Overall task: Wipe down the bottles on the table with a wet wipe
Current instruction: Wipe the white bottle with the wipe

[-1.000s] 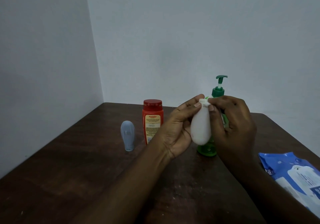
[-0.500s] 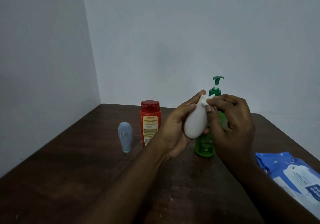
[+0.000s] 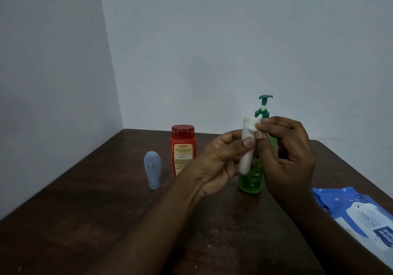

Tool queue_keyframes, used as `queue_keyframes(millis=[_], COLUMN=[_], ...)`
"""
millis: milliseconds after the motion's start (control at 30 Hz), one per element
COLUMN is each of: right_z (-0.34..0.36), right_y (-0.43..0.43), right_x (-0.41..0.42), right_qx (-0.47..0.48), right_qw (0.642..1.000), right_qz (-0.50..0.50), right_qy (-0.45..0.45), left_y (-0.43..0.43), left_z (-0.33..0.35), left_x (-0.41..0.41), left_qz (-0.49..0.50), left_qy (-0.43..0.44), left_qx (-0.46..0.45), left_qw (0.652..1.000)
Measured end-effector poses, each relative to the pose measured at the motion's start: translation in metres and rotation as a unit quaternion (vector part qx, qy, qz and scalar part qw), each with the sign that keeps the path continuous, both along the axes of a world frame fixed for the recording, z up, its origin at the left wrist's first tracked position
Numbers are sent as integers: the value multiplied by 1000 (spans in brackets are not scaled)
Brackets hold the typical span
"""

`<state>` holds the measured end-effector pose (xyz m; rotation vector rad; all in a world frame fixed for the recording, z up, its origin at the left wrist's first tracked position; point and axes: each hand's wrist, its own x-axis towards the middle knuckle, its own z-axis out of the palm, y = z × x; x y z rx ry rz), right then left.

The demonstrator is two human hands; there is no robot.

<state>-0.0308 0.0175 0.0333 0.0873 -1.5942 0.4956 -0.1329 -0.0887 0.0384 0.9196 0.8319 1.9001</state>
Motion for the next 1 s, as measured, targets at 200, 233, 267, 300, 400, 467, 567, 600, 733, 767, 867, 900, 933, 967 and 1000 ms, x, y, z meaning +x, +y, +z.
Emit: queue_keyframes(millis=[200,233,267,300,400,467,567,600,733,767,867,900,933,967,1000], right_z=[3,3,3,3,3,3,4,4,8,10,21,24,27,29,31], right_y=[10,11,12,12,14,15,15,16,17,17,18,19,21,25,28], right_x=[2,1,0,-1,-2,-2,-2,-2,-2,-1,1,2,2,3,3], right_qx=[1,8,16,25,44,45,34,31,-11,-46,-206,-255,-302,-350,-392], right_qw=[999,998,997,997,995,993,993,993,994,993,957,934,905,872,840], right_qz=[-38,-50,-59,-64,-75,-83,-83,-83,-38,0,162,210,256,298,333], right_qy=[-24,-32,-39,-45,-57,-64,-73,-77,-100,-105,-125,-138,-153,-166,-175], left_y=[0,0,-1,-1,0,2,4,5,8,8,5,4,3,3,3], left_z=[3,2,1,0,-8,-11,-15,-16,-23,-23,-20,-19,-18,-18,-19], left_x=[5,4,2,0,-6,-8,-8,-8,-6,-7,-8,-9,-10,-11,-11], left_qz=[153,193,237,280,413,479,522,525,520,525,537,535,530,521,509], left_qy=[134,178,226,276,444,531,571,584,643,644,618,606,593,582,575], left_qx=[17,21,18,10,-25,-31,-29,-24,17,26,40,44,46,47,46], left_qw=[979,965,945,919,795,698,633,619,562,556,573,588,605,623,639])
